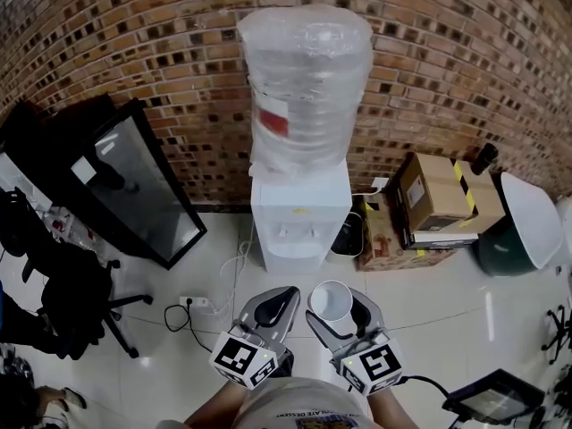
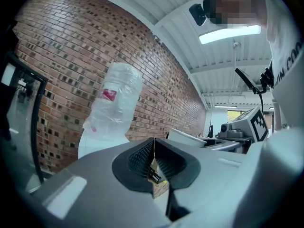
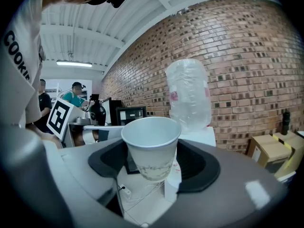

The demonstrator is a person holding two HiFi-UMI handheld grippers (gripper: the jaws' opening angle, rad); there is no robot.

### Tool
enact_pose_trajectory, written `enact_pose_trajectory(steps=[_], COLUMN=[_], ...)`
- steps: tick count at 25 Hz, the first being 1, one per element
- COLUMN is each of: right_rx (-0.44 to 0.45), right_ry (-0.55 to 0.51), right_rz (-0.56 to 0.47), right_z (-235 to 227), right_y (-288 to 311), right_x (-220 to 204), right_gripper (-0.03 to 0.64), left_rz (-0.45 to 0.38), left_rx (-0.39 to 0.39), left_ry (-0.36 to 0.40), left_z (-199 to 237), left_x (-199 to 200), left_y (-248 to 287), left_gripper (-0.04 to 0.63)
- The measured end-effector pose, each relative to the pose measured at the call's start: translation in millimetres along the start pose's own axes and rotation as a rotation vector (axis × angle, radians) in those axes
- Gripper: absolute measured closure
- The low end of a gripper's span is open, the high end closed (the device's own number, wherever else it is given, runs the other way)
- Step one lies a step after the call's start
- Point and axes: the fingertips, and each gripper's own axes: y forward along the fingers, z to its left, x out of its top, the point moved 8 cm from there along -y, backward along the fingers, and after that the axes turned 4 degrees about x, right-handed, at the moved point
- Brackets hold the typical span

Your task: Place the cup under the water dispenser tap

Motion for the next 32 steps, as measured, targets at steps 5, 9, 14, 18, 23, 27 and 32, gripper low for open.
enact_pose_trajectory(steps=[5, 9, 14, 18, 23, 27, 32], right_rx=[-0.017, -0.027, -0.043, -0.053, -0.053, -0.046, -0.037], right_ry=[-0.037, -0.062, -0.073, -0.071, -0.057, -0.052, -0.049], right_rz=[0.031, 0.041, 0.031, 0.024, 0.026, 0.041, 0.047], right_z=[-9, -19, -31, -42, -59, -76, -93], right_y=[36, 62, 82, 90, 96, 103, 115], right_x=[15, 17, 20, 18, 8, -3, -19], right_gripper=[0.288, 0.288, 0.288, 0.288, 0.288, 0.288, 0.288], left_rz=[-0.012, -0.034, -0.021, -0.02, -0.005, -0.004, 0.005], left_rx=[-0.004, 0.014, 0.01, 0.015, 0.011, 0.023, 0.043], left_ry=[0.006, 0.019, 0.025, 0.037, 0.035, 0.032, 0.045], left_z=[34, 57, 71, 75, 78, 82, 89], left_x=[13, 15, 10, 4, -4, -13, -31], left_y=[18, 30, 44, 54, 69, 81, 97], left_gripper=[0.595, 0.595, 0.595, 0.595, 0.595, 0.595, 0.595])
